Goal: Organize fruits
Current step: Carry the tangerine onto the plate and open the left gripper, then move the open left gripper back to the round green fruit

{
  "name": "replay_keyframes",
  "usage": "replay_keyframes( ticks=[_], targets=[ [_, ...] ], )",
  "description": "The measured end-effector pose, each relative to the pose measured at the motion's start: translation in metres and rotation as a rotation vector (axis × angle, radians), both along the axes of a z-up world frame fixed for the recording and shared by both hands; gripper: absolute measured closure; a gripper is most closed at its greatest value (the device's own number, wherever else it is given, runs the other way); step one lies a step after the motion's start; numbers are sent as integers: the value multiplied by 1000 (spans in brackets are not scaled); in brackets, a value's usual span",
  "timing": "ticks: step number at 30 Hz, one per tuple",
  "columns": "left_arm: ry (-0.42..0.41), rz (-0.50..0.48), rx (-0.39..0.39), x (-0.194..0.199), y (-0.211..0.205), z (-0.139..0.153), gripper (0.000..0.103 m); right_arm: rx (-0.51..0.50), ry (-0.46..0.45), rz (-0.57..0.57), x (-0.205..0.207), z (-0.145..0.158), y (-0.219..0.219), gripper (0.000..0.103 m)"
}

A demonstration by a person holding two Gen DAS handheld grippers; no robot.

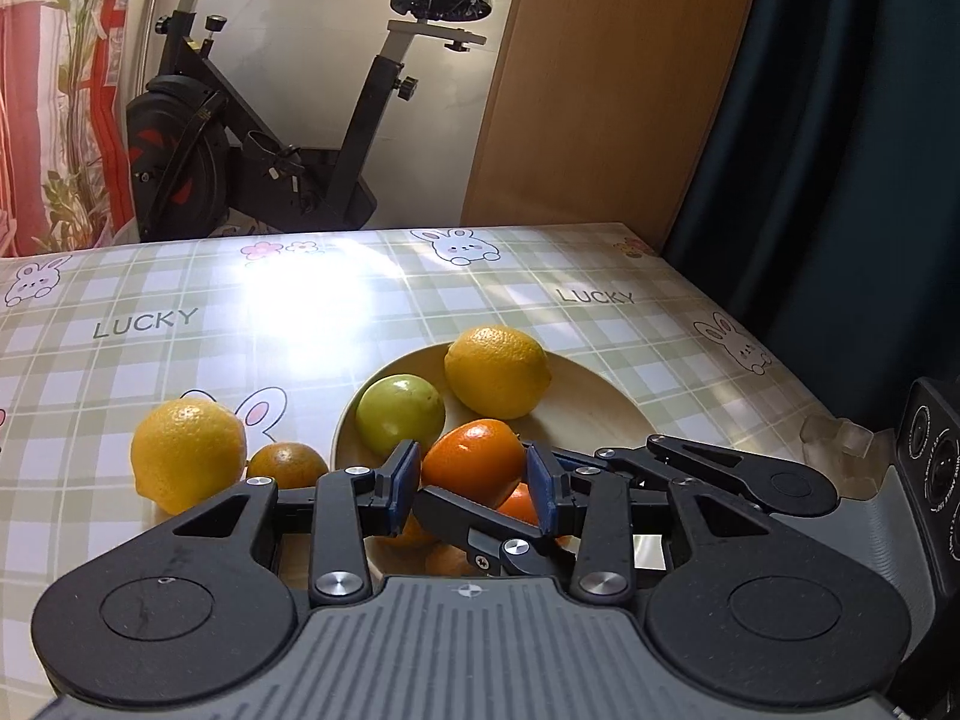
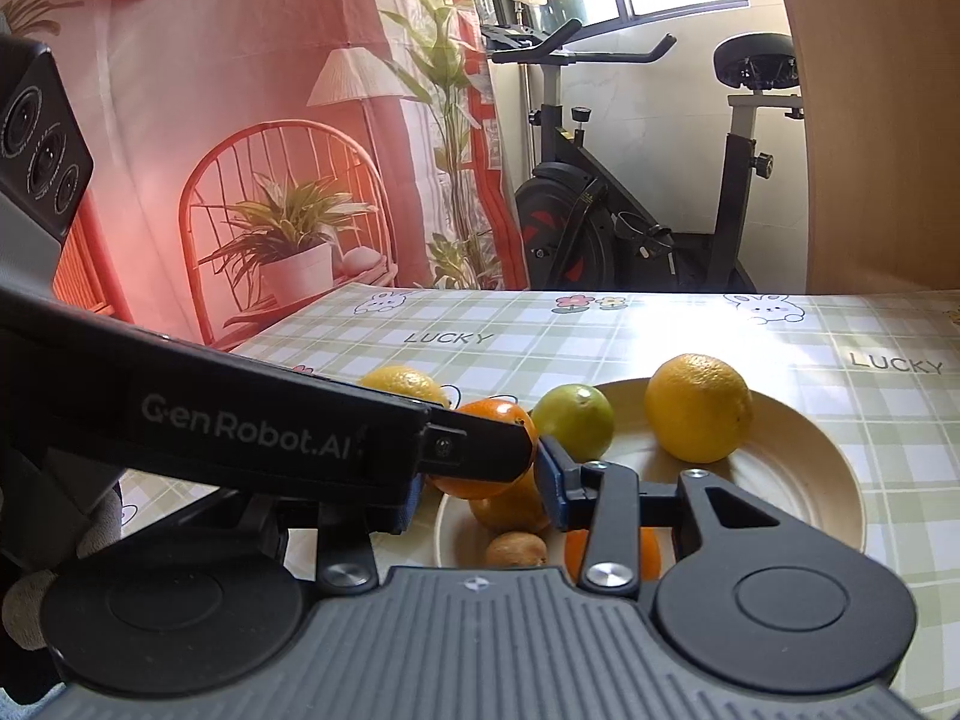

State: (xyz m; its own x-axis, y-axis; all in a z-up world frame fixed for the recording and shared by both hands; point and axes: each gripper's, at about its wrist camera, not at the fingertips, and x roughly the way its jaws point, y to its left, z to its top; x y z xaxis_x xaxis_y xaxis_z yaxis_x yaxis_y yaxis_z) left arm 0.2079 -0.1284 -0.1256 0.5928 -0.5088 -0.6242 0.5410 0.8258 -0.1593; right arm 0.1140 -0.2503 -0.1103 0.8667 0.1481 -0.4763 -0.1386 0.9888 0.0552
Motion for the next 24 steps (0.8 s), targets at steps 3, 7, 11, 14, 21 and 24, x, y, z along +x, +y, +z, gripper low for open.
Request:
replay_keyframes(
  ticks=[3, 7, 11, 14, 21, 24],
  targets=[
    [-2, -13, 7, 9, -14, -2, 61, 6, -7, -31, 5, 0, -12, 61],
    [18, -20, 9, 22, -24, -7, 61, -21, -33, -77, 9, -2, -24, 61],
    [50, -21, 7, 31, -30, -14, 61, -13, -29, -103, 15, -7, -35, 61],
    [43, -25, 22, 31, -35, -16, 60, -6, -31, -123, 14, -13, -40, 61],
    [57, -14, 44, 38, -40, -21, 60, -18, -5, -147, 18, -15, -38, 61],
    [61, -8, 54, 40, -42, -23, 60, -21, 17, -148, 22, -16, -38, 61]
  ],
)
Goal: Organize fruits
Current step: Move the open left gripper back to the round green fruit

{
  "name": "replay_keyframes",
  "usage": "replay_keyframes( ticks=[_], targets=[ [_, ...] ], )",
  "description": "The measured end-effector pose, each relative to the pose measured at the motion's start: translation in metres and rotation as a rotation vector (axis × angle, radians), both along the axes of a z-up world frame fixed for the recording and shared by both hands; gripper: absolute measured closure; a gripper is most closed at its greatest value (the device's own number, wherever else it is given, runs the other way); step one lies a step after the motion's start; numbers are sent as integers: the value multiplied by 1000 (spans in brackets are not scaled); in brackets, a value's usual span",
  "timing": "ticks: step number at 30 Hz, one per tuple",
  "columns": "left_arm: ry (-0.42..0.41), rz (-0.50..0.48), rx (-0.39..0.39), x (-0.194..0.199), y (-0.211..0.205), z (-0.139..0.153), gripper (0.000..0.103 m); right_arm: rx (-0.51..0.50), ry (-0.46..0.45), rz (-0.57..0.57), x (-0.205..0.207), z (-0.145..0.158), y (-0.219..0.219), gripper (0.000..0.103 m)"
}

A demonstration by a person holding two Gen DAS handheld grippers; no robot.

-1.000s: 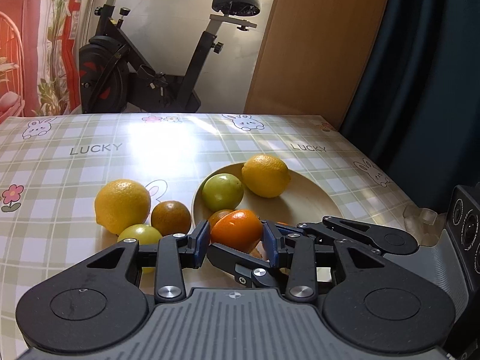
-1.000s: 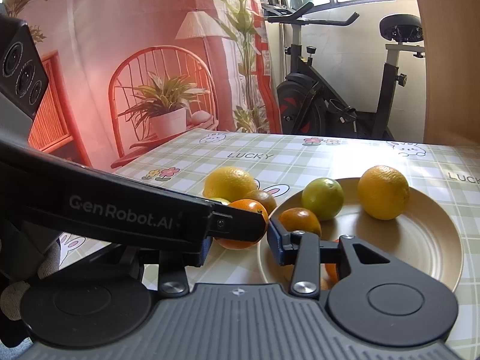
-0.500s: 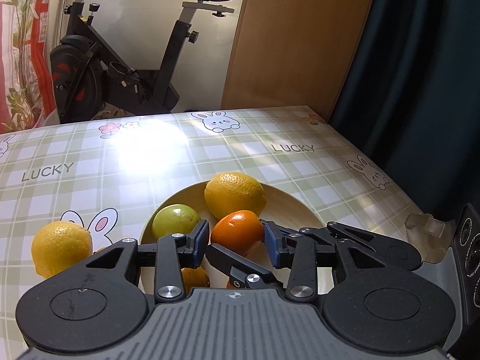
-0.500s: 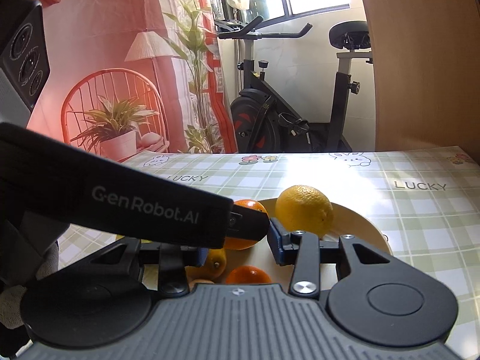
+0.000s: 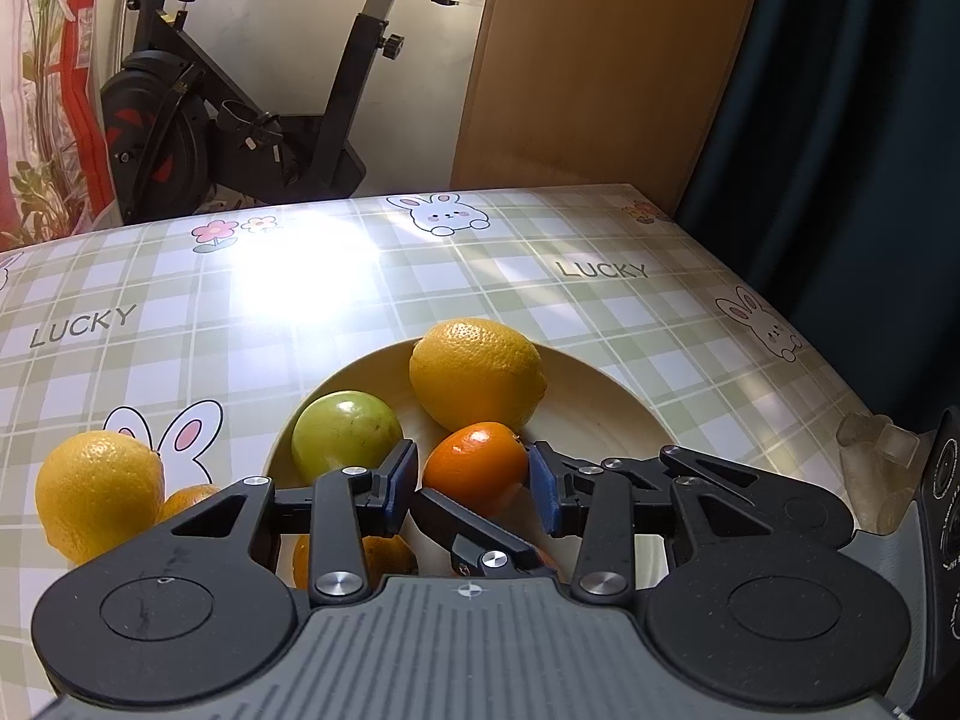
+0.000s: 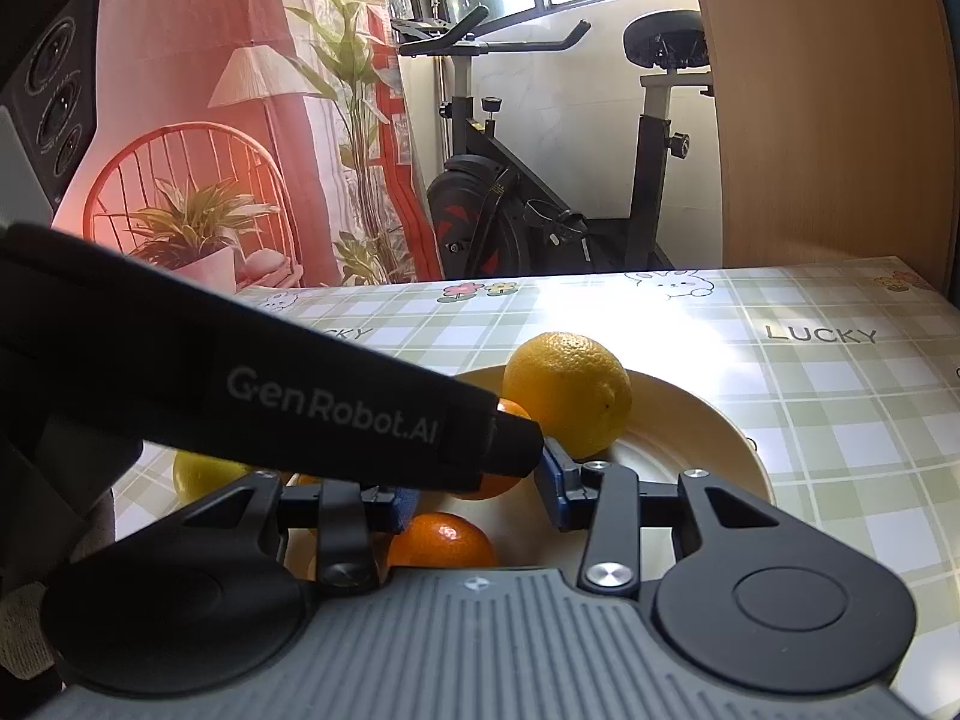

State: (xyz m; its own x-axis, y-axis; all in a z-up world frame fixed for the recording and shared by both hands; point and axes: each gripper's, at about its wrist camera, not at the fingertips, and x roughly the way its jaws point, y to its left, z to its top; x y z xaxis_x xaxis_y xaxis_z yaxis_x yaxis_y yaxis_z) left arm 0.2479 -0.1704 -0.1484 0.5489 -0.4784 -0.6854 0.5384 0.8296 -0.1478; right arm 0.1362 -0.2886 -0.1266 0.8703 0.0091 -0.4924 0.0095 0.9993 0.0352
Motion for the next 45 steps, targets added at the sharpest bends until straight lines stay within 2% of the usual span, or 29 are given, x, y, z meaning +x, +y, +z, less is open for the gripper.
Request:
replay_keyframes(
  ticks=[14, 21, 26, 30, 38, 45],
  targets=[
    [2, 7, 8, 0, 1, -2, 61, 2, 31, -3, 5, -2, 1, 61],
    [-29, 23, -66, -7, 15, 16, 61, 17, 5, -22, 2, -2, -3, 59],
    [-66, 51, -120, -10, 43, 35, 60, 42, -38, -28, -6, 0, -7, 59],
    [-89, 106, -117, -12, 79, 43, 60, 61, -56, -29, -12, 1, -10, 59],
    [-52, 245, -112, -14, 155, 38, 60, 67, -84, -33, -18, 4, -11, 59],
    [-45, 242, -146, -14, 179, 39, 60, 75, -59, -72, -20, 5, -12, 59]
  ],
)
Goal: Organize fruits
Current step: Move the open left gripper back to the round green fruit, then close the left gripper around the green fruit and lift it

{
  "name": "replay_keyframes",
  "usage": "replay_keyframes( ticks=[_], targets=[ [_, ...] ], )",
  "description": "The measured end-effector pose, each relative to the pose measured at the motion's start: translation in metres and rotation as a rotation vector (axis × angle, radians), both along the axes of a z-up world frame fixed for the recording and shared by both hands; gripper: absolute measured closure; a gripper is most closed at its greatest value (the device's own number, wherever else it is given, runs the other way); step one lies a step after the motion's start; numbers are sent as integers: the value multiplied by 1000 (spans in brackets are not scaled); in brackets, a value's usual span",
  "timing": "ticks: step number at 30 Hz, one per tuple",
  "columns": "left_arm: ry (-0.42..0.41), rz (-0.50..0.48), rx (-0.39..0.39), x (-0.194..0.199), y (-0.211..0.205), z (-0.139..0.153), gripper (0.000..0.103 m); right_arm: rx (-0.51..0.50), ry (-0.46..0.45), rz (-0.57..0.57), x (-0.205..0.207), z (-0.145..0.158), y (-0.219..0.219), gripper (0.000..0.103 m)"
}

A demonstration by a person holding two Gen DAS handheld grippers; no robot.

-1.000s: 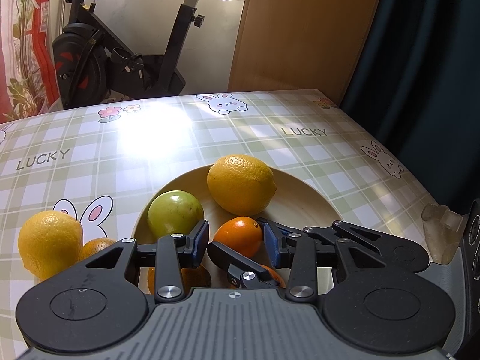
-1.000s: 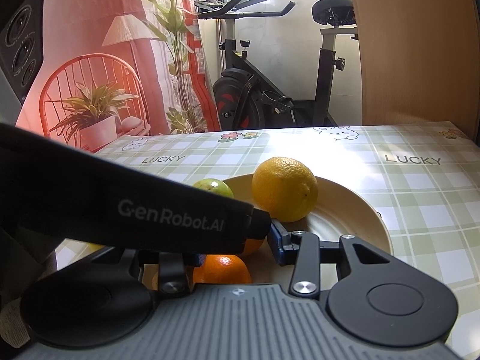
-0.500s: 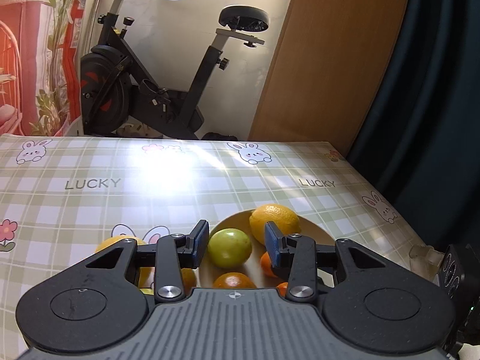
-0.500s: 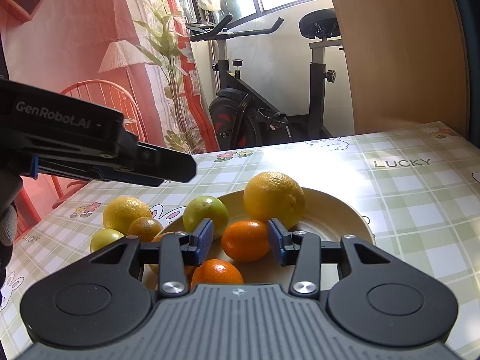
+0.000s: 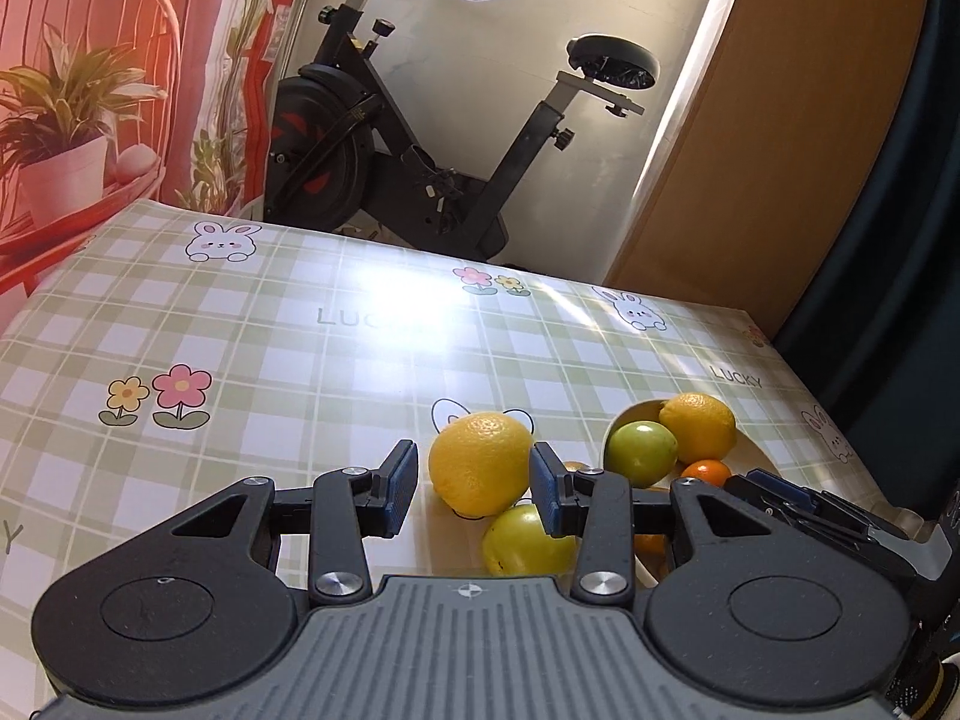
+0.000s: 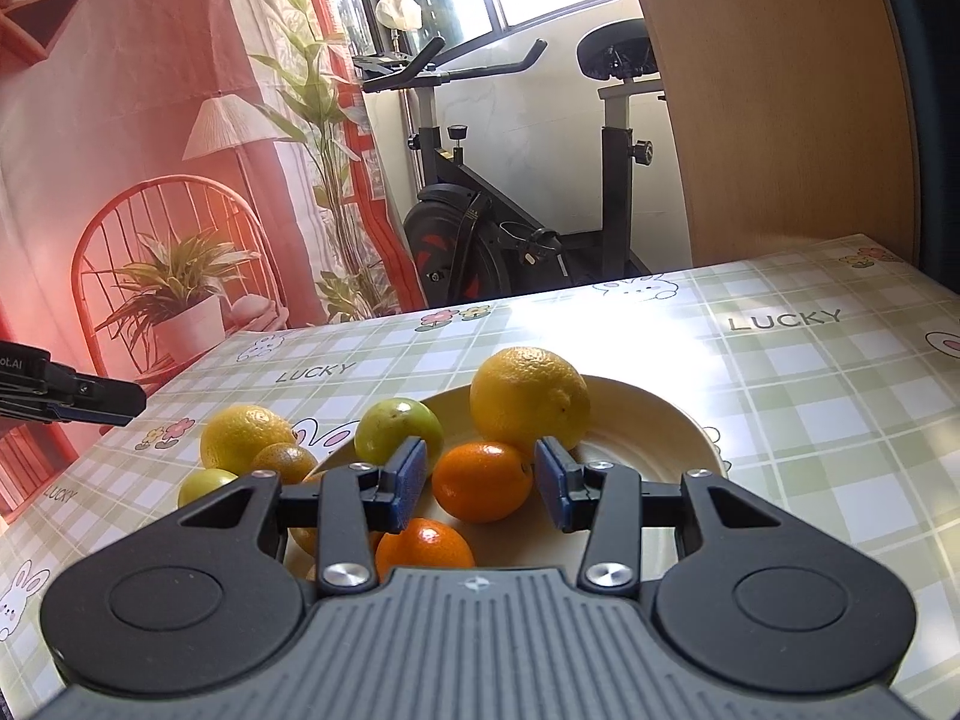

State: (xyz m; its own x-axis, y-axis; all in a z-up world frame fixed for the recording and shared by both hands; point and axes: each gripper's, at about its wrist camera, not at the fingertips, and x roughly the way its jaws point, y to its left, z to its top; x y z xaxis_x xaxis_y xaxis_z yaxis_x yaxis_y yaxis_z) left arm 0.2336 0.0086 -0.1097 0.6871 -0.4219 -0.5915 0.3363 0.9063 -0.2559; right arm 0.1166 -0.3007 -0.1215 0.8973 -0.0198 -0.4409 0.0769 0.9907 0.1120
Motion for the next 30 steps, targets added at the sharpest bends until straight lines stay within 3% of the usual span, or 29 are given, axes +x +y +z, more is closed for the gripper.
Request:
replay_keyframes(
  ticks=[5, 10, 21, 30],
  targets=[
    [1, -40, -15, 3, 0, -5, 60, -16, 1, 13, -11, 7, 16, 58],
    [14, -51, -31, 7, 5, -12, 60, -56, 8, 103, -6, 11, 53, 58],
    [37, -55, -61, 17, 16, -19, 60, -123, 99, 254, 29, -13, 131, 57],
    [76, -128, -57, 26, -4, -35, 60, -131, 156, 225, 44, -23, 137, 57]
  ],
)
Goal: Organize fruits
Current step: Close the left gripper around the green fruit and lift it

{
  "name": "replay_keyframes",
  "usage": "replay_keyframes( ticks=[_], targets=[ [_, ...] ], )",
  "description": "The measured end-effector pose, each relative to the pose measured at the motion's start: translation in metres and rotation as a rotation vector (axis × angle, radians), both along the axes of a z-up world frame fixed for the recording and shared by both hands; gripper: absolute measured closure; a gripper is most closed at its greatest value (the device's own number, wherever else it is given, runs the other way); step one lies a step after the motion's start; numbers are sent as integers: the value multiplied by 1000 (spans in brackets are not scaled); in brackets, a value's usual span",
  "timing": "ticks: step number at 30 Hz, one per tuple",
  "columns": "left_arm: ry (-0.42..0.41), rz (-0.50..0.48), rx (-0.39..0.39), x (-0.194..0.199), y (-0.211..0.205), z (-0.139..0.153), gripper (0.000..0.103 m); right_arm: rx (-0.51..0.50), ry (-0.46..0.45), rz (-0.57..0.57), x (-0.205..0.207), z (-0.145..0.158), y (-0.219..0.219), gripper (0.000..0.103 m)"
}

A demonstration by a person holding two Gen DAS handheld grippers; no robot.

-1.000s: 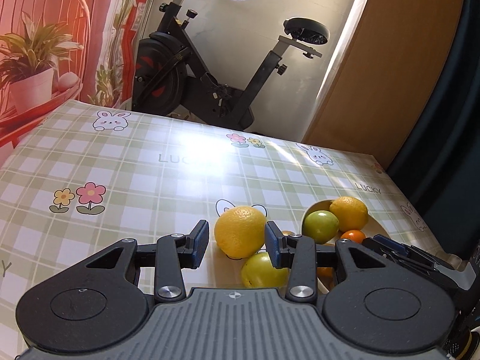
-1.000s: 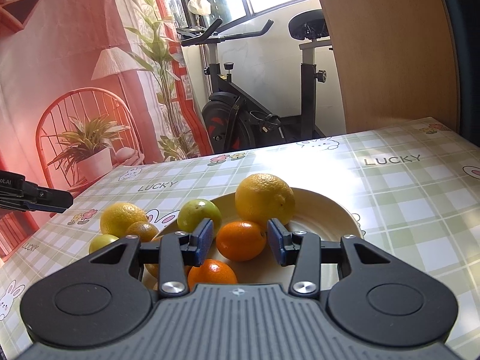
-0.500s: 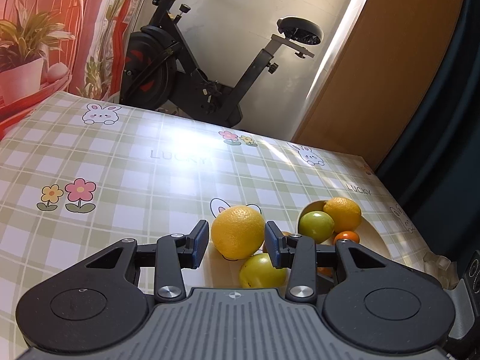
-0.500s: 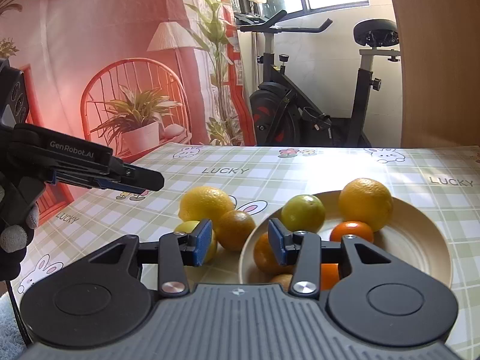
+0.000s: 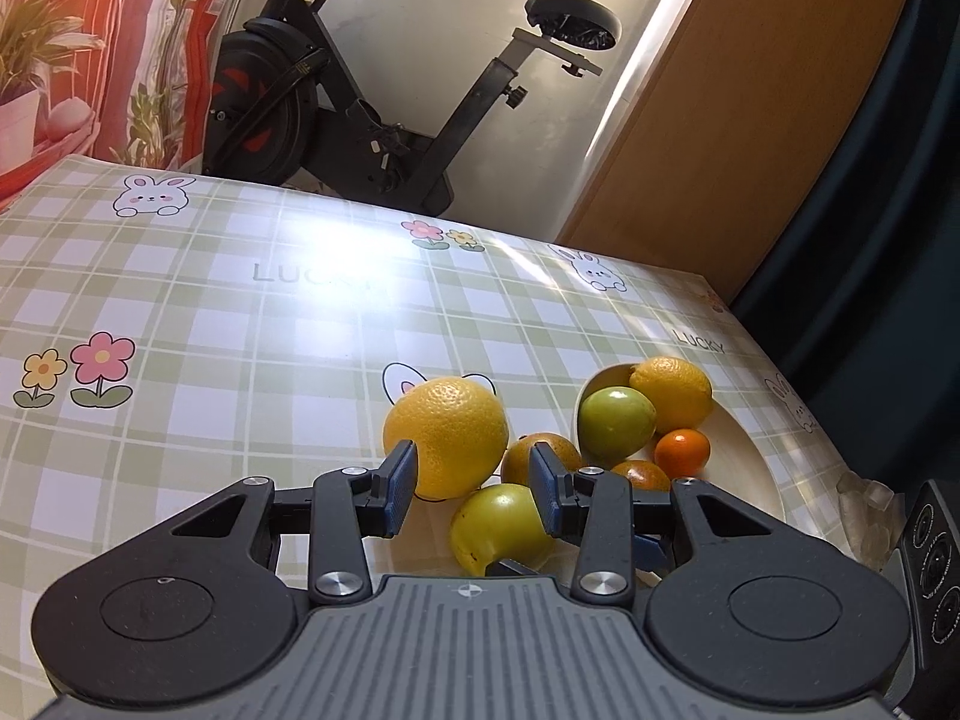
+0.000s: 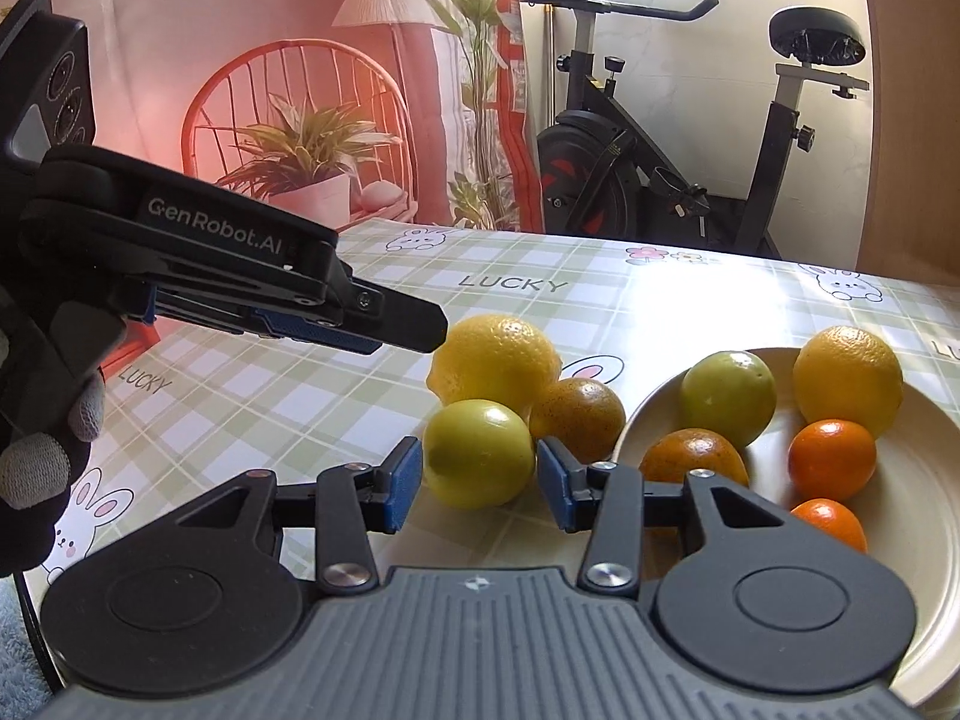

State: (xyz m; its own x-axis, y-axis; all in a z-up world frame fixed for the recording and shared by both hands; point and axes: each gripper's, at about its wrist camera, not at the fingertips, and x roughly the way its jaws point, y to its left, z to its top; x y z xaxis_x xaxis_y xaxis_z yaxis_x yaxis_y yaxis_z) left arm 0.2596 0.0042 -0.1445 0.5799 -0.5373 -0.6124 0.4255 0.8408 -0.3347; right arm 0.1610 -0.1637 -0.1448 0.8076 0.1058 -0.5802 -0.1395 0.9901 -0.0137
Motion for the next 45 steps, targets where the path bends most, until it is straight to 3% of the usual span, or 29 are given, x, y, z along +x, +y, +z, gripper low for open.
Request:
replay_keyframes(
  ticks=[10, 14, 26, 45],
  targets=[
    [51, -27, -19, 5, -5, -18, 59, -38, 33, -6, 8, -9, 8, 52],
    [63, -42, -19, 5, -6, -23, 51, -41, 42, -16, 12, -12, 9, 52],
    [85, -76, 3, -7, -14, -39, 51, -20, 54, -20, 13, -18, 3, 52],
    [18, -70, 12, -28, -10, -27, 56, 13, 47, -11, 6, -17, -4, 53]
  ],
)
